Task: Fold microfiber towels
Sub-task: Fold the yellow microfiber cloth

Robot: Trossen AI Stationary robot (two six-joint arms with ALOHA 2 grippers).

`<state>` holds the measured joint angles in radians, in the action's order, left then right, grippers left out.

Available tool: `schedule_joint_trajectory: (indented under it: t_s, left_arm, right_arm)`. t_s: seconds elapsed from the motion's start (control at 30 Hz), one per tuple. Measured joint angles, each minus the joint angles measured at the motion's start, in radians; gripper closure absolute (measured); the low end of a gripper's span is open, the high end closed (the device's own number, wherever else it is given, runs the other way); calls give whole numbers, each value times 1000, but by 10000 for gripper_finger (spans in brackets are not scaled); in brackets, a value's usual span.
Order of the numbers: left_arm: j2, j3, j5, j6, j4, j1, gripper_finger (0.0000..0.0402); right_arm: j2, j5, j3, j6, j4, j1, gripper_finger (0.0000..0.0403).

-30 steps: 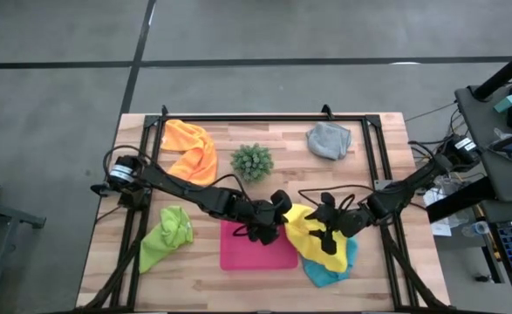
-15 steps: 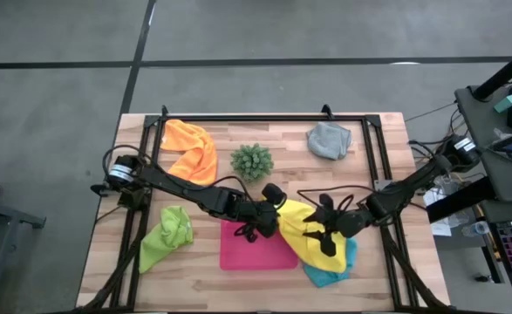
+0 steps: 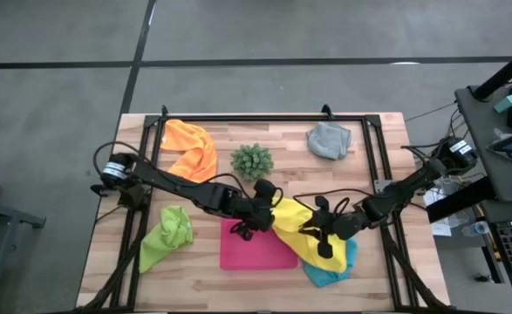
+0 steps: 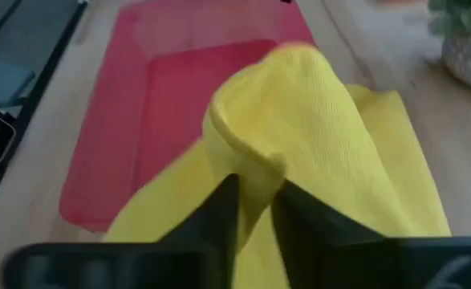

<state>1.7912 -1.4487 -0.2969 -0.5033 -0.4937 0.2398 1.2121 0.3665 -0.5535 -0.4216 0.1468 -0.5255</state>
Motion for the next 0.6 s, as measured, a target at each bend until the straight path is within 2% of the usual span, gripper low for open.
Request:
schedule_joint_trajectory:
  t_s: [0.1, 0.27, 0.5, 0.6]
  left_arm:
    - [-25, 0, 33, 20, -11, 1, 201]
    - [-29, 5, 262, 136, 75, -2, 201]
    - [-10, 75, 255, 278, 312, -11, 201]
    - [-11, 82, 221, 352, 348, -23, 201]
  right_arm:
    - [0, 0, -10, 30, 6, 0, 388]
    - [0, 43, -31, 44, 5, 0, 394]
    - [0, 107, -93, 57, -36, 0, 394]
    - [0, 122, -142, 57, -95, 0, 394]
